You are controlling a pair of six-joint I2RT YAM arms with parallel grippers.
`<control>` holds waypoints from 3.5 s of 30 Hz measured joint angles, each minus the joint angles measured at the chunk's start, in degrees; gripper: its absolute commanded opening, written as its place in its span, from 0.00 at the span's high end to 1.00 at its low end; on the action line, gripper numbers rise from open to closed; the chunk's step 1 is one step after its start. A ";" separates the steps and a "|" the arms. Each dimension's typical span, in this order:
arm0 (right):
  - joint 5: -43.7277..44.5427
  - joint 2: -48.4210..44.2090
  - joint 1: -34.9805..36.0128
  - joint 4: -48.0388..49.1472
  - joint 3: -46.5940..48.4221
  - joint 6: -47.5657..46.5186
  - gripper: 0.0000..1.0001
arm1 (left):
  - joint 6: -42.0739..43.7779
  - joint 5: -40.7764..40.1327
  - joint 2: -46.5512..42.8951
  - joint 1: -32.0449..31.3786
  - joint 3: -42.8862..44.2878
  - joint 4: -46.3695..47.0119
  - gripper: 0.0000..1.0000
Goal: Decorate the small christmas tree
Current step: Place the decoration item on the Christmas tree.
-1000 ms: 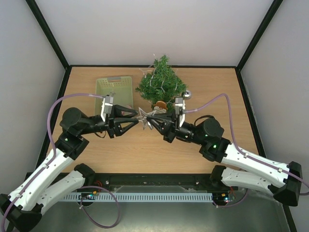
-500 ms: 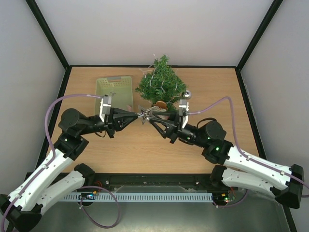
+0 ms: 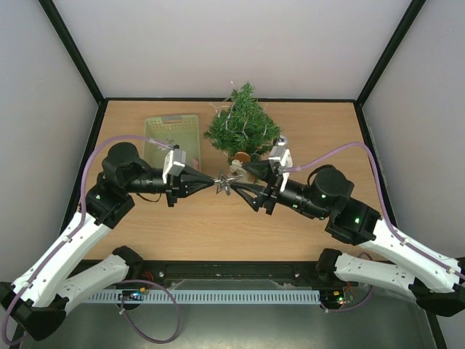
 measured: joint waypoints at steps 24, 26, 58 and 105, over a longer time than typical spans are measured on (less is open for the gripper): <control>-14.29 4.94 0.00 -10.25 2.73 -6.14 0.76 | 7.13 11.06 0.50 0.00 -0.22 -8.74 0.98; -15.08 5.16 0.00 -10.23 2.75 -5.95 0.76 | 7.54 11.41 0.50 0.00 -0.22 -9.33 0.98; -15.37 0.61 0.04 -6.45 -0.57 -8.17 0.02 | 14.08 12.79 0.83 -0.09 -0.22 -14.56 0.98; -16.44 20.31 0.26 -28.68 15.89 -19.08 0.98 | 26.14 5.05 -1.01 -0.04 -2.60 -20.13 0.98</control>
